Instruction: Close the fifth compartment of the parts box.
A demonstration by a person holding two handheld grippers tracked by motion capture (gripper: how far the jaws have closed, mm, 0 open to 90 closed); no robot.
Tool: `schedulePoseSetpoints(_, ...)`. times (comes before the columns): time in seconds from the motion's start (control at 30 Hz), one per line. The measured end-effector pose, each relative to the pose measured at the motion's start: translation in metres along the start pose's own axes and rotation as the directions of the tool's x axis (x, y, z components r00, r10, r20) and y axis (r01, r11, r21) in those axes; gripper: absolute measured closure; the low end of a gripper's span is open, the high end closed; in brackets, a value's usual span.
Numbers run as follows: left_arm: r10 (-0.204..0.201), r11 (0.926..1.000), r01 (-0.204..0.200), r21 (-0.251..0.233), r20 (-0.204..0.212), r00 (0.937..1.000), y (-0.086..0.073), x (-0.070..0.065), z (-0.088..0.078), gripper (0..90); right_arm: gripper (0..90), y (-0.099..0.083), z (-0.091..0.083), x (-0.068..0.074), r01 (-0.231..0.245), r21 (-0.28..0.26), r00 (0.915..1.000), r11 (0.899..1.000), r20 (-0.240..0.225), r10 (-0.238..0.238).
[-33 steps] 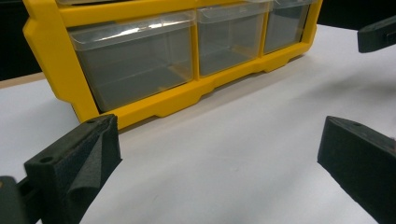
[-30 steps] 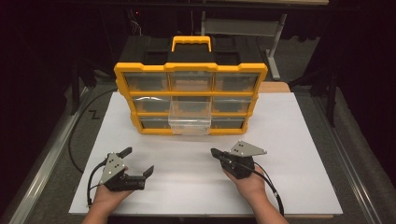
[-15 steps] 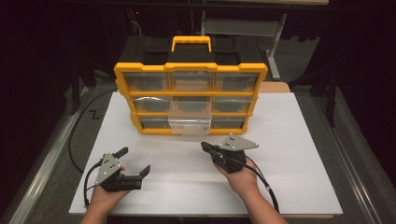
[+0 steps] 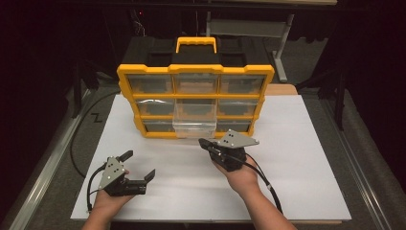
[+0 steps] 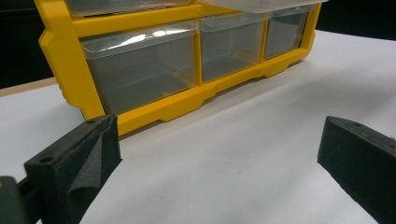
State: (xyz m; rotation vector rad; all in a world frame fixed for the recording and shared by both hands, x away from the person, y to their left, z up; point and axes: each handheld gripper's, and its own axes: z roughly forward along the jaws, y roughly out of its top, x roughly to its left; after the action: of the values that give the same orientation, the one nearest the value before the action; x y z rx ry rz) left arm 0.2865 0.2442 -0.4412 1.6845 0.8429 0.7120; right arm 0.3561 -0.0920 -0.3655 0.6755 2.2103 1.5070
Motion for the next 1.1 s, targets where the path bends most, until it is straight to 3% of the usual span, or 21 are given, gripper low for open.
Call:
schedulePoseSetpoints(0.47, -0.006, 1.0, 0.006, -0.008, -0.003, 1.0, 0.0, 0.002, -0.004, 0.2, 90.0, 0.028, 0.009, 0.003, 0.032, -0.033, 0.9995, 0.999, 0.008, -0.032)
schedulePoseSetpoints(1.1, -0.007, 0.9999, 0.007, -0.015, 0.001, 1.0, 0.0, 0.002, -0.005, 0.2, 90.0, 0.035, 0.011, -0.001, 0.028, -0.038, 0.9992, 0.999, 0.031, -0.027)
